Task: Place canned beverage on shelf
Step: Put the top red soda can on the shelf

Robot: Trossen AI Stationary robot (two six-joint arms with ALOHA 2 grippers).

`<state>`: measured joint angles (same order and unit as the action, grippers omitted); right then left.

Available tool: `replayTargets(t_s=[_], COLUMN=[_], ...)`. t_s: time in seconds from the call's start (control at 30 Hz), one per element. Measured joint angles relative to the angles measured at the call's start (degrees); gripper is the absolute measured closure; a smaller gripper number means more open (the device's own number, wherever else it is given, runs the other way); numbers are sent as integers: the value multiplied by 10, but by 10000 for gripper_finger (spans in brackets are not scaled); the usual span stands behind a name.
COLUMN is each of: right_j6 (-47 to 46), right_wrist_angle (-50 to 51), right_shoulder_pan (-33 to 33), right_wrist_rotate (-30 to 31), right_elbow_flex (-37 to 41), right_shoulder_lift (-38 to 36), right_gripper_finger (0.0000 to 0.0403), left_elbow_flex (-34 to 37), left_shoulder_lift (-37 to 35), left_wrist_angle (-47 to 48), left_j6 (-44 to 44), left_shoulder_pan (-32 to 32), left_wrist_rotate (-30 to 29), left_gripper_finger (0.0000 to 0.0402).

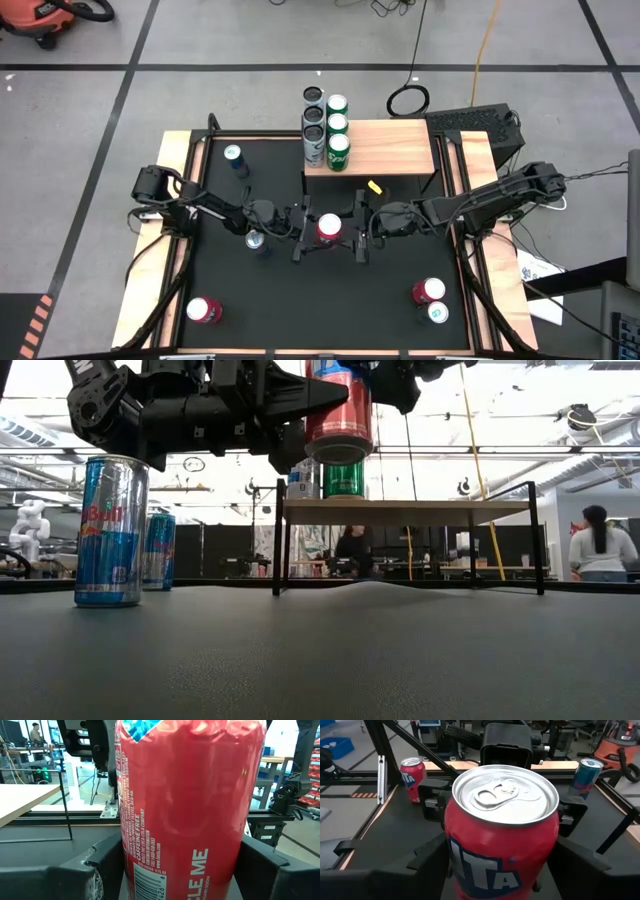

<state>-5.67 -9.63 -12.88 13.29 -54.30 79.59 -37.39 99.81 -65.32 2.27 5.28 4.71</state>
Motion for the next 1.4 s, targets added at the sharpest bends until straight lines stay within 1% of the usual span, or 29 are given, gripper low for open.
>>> replayTargets(t_s=[0.1,0.2,0.33,0.5,0.63,0.73,0.9,1.03,1.2,1.3,1.4], right_j6=[1,2,4,-4,-8,-10,-22,-30,-49,-65,-80], right_wrist_angle=[3,9,15,41,57,60,112,132,129,131,133], right_shoulder_pan=[0,0,0,1,0,0,-2,-4,-3,-3,-3], right_wrist_rotate=[3,11,16,49,49,50,92,107,110,133,144], right_elbow_flex=[0,0,0,0,0,0,0,9,45,73,97], right_shoulder_lift=[0,0,1,0,-4,-11,-37,-60,-100,-126,-157], right_gripper_finger=[127,127,127,127,127,127,127,127,127,127,126], left_elbow_flex=[0,-1,-2,-4,-4,-4,-3,0,17,34,54], left_shoulder_lift=[0,0,-1,-3,-5,-15,-42,-75,-101,-106,-107], left_wrist_angle=[1,5,20,23,37,58,123,169,162,158,131], left_j6=[0,-2,3,9,8,7,2,-12,-12,-11,-11], left_shoulder_pan=[0,-3,-9,-14,-16,-15,-17,-15,-14,-8,-3], left_wrist_rotate=[-2,-2,-8,-33,-37,-48,-64,-83,-92,-116,-137], left_gripper_finger=[120,110,83,43,26,23,22,22,22,22,22])
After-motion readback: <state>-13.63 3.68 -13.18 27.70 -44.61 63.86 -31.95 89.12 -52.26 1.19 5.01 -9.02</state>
